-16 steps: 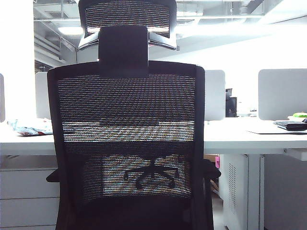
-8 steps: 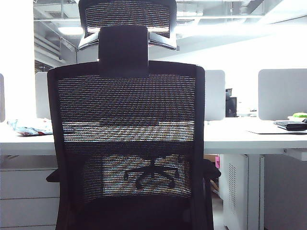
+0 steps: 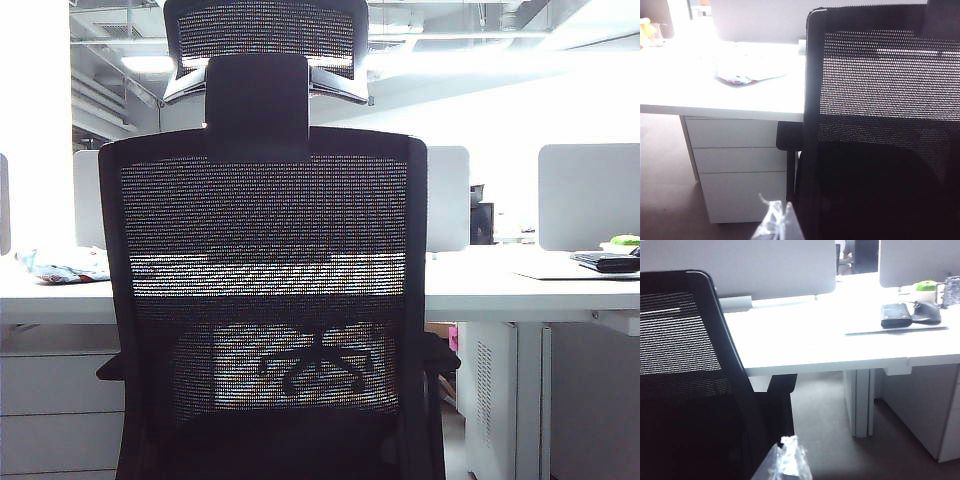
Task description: Push the black chair under the table.
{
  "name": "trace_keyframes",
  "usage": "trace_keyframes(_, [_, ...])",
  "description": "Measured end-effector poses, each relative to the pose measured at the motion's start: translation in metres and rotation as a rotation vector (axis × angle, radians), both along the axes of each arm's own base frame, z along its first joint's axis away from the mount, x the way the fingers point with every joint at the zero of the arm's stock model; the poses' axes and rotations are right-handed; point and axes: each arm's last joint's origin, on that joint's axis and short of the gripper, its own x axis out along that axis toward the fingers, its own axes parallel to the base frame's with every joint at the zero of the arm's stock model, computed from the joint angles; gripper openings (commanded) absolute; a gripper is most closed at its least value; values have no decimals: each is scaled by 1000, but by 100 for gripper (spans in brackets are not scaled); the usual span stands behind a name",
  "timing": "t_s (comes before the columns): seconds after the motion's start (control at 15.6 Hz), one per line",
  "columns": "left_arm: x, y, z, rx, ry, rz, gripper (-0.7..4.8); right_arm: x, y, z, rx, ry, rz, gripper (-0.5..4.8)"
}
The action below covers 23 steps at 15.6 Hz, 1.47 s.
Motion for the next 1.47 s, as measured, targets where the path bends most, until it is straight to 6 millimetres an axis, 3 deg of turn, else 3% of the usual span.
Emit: trace_keyframes(1.47, [0,0,0,0,0,0,-5,0,1,0,-4,0,26,-9])
